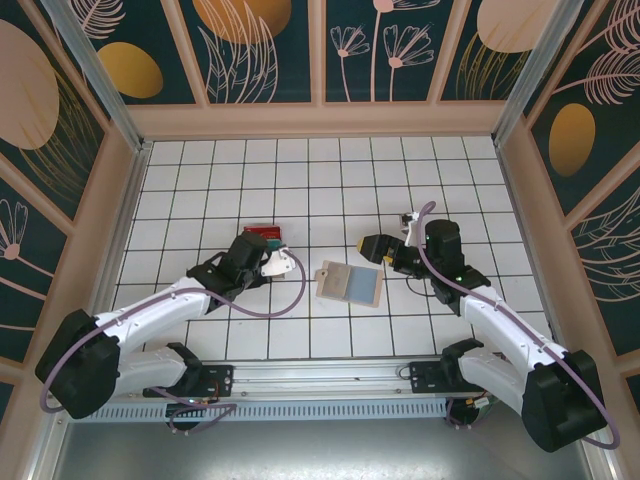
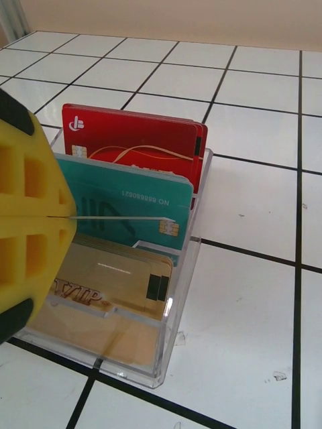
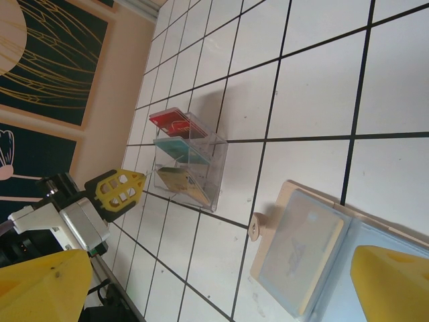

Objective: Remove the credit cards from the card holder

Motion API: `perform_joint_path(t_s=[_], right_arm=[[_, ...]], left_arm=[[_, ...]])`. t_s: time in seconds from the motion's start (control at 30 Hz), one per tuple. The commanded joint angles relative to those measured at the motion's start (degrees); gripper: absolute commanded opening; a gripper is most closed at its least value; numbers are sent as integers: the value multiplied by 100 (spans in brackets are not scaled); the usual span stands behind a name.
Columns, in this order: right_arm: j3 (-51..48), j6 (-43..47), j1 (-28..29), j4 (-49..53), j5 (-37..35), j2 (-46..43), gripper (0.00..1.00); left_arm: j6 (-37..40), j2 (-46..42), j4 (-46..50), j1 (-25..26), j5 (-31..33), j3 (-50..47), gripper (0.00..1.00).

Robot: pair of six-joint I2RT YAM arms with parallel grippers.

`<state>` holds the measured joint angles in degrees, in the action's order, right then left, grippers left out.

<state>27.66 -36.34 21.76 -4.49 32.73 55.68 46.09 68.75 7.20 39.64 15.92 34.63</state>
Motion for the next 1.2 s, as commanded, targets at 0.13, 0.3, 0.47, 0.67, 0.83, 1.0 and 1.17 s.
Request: perform_joint_path(t_s=[0.13,0.3,0.47,0.67,0.83,1.0,1.17], right_arm=[[-127,-31,31,-249,-26,-46,99],[-207,-84,30,-360,-4,-46,99],[-217,-93,30,-369,-3,-38,99],[-243,-93,35,-407,-4,-8,99],[-251,-86,32,-420,-4,-5,99],[-278,-93,31,-399,-12,-53,99],[-318,-110,31,-405,-30,-90,99]], left_arm=[[145,277,-79,-53,89,52,0],[177,336,-53,-58,95,86,0],[296,344,91,-57,203,276,0],[740,348,369,-59,249,557,0],[930,473,272,-53,150,507,0],[1074,575,16,-168,110,323,0],[1179,630,-239,-279,89,216,0]])
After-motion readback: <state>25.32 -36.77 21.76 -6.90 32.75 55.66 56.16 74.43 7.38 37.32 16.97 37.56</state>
